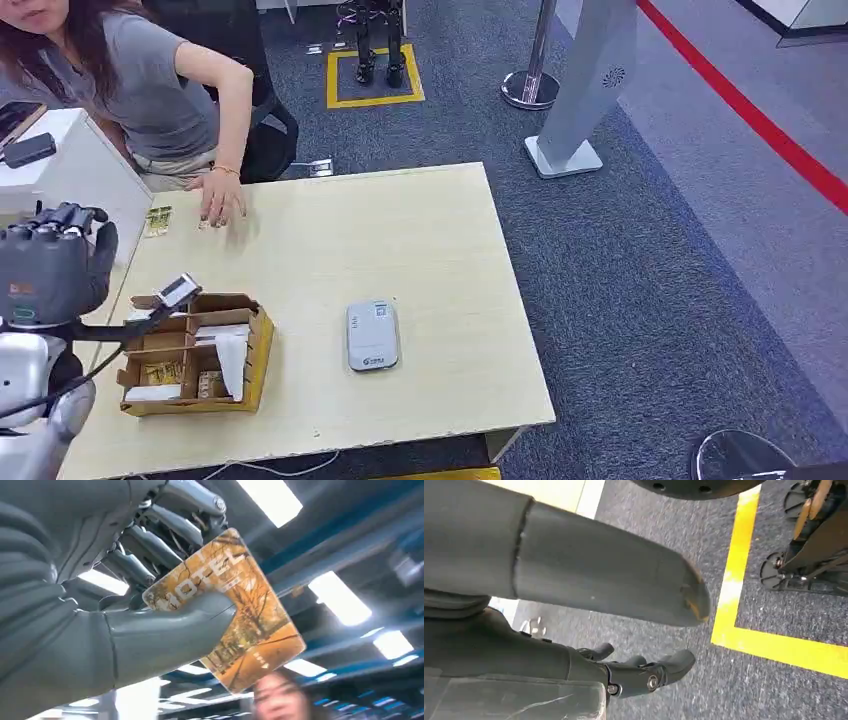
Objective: Pass the card to the sensor for recognition and then transmit it.
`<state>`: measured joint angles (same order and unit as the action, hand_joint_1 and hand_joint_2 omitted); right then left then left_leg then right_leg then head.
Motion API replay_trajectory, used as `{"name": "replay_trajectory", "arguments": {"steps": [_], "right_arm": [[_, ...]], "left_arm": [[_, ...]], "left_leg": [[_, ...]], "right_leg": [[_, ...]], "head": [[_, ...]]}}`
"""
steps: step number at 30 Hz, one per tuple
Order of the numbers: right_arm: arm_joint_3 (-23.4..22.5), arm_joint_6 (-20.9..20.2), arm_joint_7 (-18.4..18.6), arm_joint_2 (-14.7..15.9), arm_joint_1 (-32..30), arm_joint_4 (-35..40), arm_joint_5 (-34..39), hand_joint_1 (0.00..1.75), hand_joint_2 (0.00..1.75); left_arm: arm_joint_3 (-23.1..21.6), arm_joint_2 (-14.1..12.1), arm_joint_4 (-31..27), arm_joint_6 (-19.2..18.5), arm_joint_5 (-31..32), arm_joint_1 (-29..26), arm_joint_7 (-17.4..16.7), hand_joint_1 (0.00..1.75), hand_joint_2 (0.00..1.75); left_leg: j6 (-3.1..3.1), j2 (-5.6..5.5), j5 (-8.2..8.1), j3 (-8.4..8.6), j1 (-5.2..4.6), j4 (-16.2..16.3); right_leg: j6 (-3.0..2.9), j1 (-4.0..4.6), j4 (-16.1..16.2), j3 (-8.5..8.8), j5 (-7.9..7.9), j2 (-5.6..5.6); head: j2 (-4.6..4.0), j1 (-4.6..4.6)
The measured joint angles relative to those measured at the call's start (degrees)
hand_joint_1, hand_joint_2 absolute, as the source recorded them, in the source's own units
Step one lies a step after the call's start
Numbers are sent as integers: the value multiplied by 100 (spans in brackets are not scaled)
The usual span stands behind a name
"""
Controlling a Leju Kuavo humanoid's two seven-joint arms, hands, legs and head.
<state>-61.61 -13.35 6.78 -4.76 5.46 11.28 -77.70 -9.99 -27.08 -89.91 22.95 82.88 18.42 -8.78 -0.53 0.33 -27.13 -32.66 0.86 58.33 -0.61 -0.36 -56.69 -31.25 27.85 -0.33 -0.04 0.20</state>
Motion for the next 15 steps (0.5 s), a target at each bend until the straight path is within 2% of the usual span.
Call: {"name": "replay_trajectory", "arguments": {"steps": [3, 11, 15], "right_arm": [[81, -35, 9, 0, 13, 0, -39, 0, 0], [210, -61, 59, -2, 63, 0, -90, 0, 0], [223, -68, 90, -13, 61, -2, -90, 0, 0]], "left_arm": [[146, -137, 767, 87, 55, 501, 83, 175, 175], [183, -363, 2101, 159, 363, 1339, 113, 175, 175], [170, -393, 2425, 326, 369, 1545, 175, 175, 175]], "left_leg": [[-4, 3, 3, 0, 1, 0], [-4, 1, 3, -3, 0, 0], [-4, 1, 3, -2, -1, 0]], "right_leg": [[0, 0, -4, -2, -1, 5], [0, 0, -3, -6, -1, 6], [0, 0, -3, -6, -1, 7]], "head": [[0, -4], [0, 2], [0, 2]]}}
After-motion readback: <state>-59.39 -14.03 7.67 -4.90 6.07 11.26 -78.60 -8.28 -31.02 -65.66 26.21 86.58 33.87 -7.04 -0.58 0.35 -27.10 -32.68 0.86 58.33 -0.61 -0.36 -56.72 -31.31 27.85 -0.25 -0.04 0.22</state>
